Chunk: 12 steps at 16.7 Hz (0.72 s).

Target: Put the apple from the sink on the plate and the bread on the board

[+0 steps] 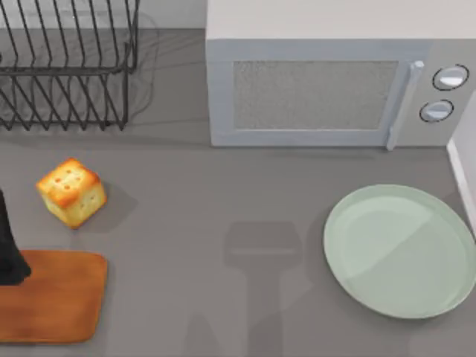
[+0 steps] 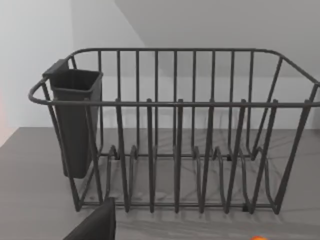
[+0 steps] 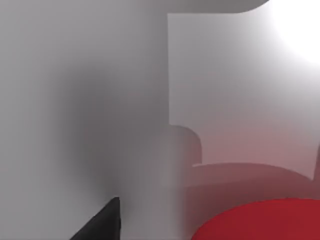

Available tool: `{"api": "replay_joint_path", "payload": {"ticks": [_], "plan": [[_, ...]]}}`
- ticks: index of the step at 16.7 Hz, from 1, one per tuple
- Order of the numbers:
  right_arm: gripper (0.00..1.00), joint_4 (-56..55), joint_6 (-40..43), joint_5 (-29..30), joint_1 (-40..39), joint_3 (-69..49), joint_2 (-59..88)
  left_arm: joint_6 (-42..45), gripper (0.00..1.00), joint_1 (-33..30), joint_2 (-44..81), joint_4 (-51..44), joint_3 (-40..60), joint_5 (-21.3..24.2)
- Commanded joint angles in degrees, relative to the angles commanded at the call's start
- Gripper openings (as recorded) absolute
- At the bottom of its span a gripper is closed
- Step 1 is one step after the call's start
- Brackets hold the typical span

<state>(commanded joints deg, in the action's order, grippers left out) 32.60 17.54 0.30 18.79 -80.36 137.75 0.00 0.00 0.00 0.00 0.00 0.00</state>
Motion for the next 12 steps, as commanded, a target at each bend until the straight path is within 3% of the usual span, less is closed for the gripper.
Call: {"api": "replay_joint_path", "payload": {"ticks": [12], "plan": [[0.02, 0.0, 0.0, 0.0, 0.0, 0.0, 0.0, 0.0, 1.0, 0.0, 0.0, 0.0, 0.0, 0.0]]}}
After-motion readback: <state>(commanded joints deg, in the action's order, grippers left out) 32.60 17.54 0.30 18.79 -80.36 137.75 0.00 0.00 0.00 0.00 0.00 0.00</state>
